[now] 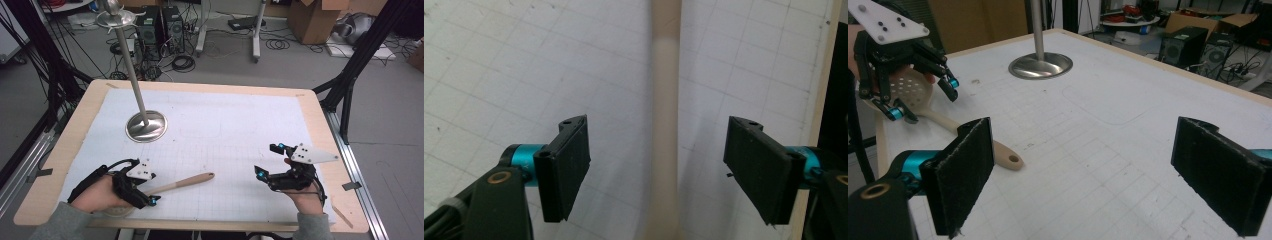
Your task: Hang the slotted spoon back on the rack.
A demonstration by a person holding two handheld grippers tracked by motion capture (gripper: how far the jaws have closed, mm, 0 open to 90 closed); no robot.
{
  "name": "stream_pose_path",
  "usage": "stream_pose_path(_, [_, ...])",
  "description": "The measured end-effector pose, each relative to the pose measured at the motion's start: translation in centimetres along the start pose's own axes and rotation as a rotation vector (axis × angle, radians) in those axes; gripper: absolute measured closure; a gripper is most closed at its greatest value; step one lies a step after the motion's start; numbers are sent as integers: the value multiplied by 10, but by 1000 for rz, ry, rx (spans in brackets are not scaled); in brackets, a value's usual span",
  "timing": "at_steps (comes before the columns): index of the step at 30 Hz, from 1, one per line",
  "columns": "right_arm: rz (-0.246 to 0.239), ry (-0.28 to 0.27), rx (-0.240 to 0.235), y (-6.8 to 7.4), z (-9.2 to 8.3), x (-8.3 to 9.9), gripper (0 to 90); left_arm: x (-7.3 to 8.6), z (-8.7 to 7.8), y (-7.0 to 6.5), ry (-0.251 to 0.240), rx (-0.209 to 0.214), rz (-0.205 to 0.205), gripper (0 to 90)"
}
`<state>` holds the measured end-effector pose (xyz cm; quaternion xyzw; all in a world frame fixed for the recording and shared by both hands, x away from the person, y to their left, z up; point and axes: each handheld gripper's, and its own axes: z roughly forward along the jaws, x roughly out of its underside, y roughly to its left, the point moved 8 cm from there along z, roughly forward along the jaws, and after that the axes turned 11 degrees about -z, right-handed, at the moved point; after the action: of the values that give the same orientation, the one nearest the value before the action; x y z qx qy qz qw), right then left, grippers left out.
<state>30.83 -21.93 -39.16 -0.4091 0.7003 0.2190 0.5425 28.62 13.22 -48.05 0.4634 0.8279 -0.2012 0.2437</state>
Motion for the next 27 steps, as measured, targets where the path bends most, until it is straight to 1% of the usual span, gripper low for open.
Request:
stream_pose_path(3, [0, -2, -1, 0, -1, 0, 94, 0, 2, 1, 9, -7, -3, 320])
stream_pose_path(6, [-3, -3, 0, -1, -1, 0, 94, 1, 4, 3, 33, -10, -8, 367])
stream_pose_path(11, [1, 0, -3, 0, -1, 0, 94, 3, 6, 2, 65, -16, 1, 452])
stream_pose_path(12, [0, 0, -3, 0, -1, 0, 94, 4, 6, 1, 70, -11, 1, 473])
stream_pose_path(14, [-1, 0, -3, 0, -1, 0, 94, 4, 6, 0, 69, -11, 9, 496])
stream_pose_path(15, [-1, 0, -3, 0, -1, 0, 94, 5, 5, 0, 77, -6, 10, 507])
stream_pose_path(16, [-1, 0, -3, 0, -1, 0, 94, 4, 6, -1, 67, -5, 7, 525])
stream_pose_path(17, [-2, 2, -3, 0, 0, 0, 95, 5, 4, 0, 78, -4, 18, 537])
stream_pose_path(19, [-1, 1, -3, 0, 0, 1, 94, 5, 5, -2, 78, 2, 12, 563])
stream_pose_path(25, [2, 3, -6, 1, 0, 0, 94, 5, 4, -1, 90, 11, 20, 625])
stream_pose_path(27, [3, 5, -6, 1, 0, 1, 94, 5, 5, -1, 83, 12, 21, 648])
